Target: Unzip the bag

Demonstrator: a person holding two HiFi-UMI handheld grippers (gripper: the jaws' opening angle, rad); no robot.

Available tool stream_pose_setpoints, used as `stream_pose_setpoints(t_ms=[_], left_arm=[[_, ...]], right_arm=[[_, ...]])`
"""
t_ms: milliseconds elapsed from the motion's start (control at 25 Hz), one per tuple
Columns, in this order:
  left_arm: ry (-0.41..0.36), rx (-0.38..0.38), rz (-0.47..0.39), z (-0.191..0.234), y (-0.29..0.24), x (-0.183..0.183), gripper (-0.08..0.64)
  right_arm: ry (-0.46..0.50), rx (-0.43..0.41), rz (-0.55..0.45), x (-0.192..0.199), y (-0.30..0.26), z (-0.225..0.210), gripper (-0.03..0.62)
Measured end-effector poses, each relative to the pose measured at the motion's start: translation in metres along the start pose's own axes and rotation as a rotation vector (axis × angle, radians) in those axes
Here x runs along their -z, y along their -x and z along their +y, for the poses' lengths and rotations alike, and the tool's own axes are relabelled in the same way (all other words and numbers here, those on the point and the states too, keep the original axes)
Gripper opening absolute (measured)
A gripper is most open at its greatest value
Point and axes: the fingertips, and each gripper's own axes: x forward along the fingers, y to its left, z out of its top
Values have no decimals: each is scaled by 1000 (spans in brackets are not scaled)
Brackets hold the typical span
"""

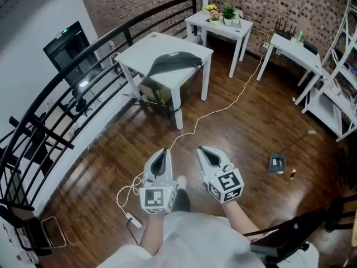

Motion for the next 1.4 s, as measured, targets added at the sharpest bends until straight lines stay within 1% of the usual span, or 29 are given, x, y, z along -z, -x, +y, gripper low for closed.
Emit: stream_pose_setpoints(t_ms=[160, 320, 440, 560, 640, 720, 840, 960, 1080, 1200, 1400], left_arm=[[26, 31, -14, 49, -73, -1, 17], [43, 60, -82, 93, -137, -31, 17], [33, 64, -69, 122, -182, -43, 17], [41, 69, -34, 141, -223, -33, 17], [41, 88, -15, 141, -247, -23, 17], [34, 106, 2, 136, -271, -13, 17], [36, 104, 16, 133, -311, -5, 17], [38, 93, 28, 134, -354, 7, 17], [46, 63, 48, 141, -406, 22, 17], [40, 48, 53, 137, -466, 27, 17], [34, 35, 90, 127, -555, 41, 17]], right_arm=[[31, 14, 15, -18, -80, -33, -14], [91, -1, 17, -55, -154, -56, -13], [140, -17, -23, -81, -196, -67, -14], [153, -13, -55, -101, -227, -85, -14], [159, 10, -58, -104, -238, -105, -14], [151, 42, -48, -99, -246, -131, -14], [116, 78, -28, -92, -259, -178, -14], [91, 95, -18, -86, -282, -228, -14], [95, 79, -18, -88, -317, -274, -14], [114, 54, -22, -96, -349, -324, -14], [106, 35, 34, -93, -391, -404, -14]])
